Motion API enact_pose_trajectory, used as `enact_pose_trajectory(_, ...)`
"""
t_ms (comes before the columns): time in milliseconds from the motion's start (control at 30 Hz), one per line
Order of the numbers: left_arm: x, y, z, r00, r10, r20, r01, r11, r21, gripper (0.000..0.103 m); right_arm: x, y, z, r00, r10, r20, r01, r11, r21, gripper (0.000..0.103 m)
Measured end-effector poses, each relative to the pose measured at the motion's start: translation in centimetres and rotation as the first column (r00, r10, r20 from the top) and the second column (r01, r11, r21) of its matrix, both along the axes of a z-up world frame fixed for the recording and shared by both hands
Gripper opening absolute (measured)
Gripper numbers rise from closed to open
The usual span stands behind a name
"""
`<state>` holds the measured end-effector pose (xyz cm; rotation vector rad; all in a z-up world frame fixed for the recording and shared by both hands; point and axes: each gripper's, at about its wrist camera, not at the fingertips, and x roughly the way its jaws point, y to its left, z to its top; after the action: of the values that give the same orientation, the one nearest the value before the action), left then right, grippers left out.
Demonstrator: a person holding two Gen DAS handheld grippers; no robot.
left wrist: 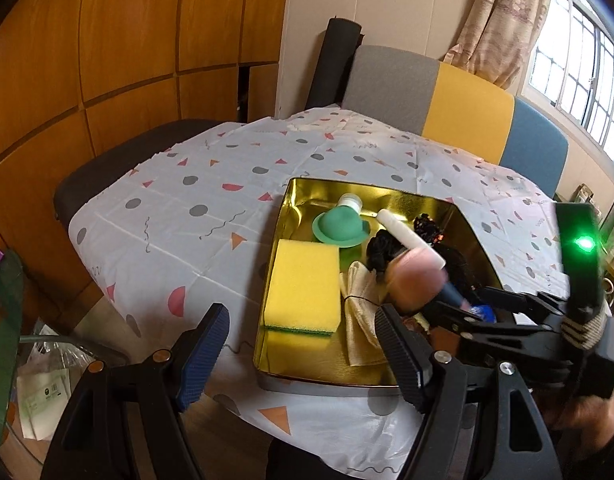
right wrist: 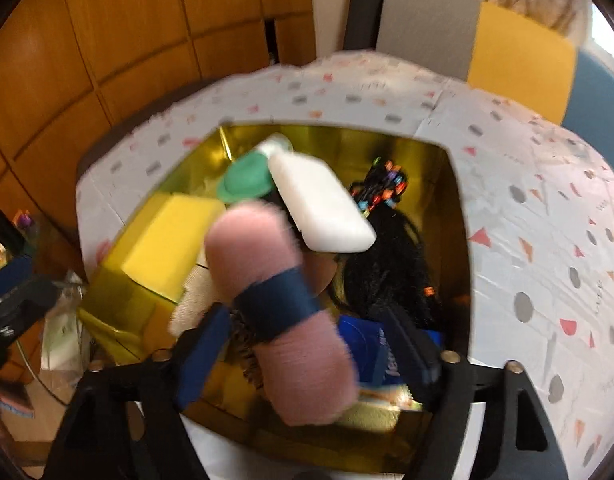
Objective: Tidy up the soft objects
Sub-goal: 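Carry the pink towel into the gold tray and release it with the right tool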
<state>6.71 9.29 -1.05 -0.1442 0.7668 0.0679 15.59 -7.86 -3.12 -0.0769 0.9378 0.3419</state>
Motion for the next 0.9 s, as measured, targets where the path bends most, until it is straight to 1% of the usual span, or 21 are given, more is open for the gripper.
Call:
enact_pose_trajectory(67,-0.3,-0.3,0.4,1.0,0.004,0.008,-0.004,1.0,0.012,0.077,-1.2,-0.6,0.8,0.999,-0.025,0.036,0.025,1.0,0.01,0.085)
enact_pose_trajectory(167,-0.9,-1.0,0.8,1.0,0.008,0.019,-0.009,0.999,0.042,0.077,-3.3,-1.7,1.8,0.991,-0.093,0.093,0.092,0.996,0.019,0.09)
enact_pose_trajectory(200,-1.4,-1.3,1.1,0.999,0.011,0.033,-0.013,0.998,0.059,0.077,-4.0,-2.1,2.1,0.987,-0.115,0.109,0.114,0.993,0.018,0.092)
enact_pose_trajectory(300,-2.2,-2.0,1.4,0.999,0.014,0.049,-0.018,0.997,0.078,0.077,-6.2,-3.2,2.8,0.968,-0.186,0.171,0.189,0.982,-0.003,0.096)
enact_pose_trajectory(400,-3.2,-2.8,1.7,0.997,0.021,0.075,-0.028,0.995,0.093,0.077,-7.8,-4.1,3.2,0.954,-0.228,0.195,0.234,0.972,-0.007,0.099)
enact_pose_trajectory(500,-4.0,-3.5,1.9,0.995,0.027,0.1,-0.038,0.993,0.113,0.077,-9.1,-4.4,3.5,0.947,-0.241,0.211,0.248,0.969,-0.009,0.099)
enact_pose_trajectory(633,-4.5,-4.2,2.0,0.995,0.037,0.098,-0.05,0.991,0.128,0.077,-9.7,-4.5,3.7,0.942,-0.247,0.227,0.253,0.968,0.002,0.099)
enact_pose_trajectory(900,-4.7,-4.0,2.0,0.995,0.047,0.087,-0.057,0.993,0.107,0.077,-10.3,-4.2,4.4,0.932,-0.249,0.264,0.258,0.966,0.002,0.099)
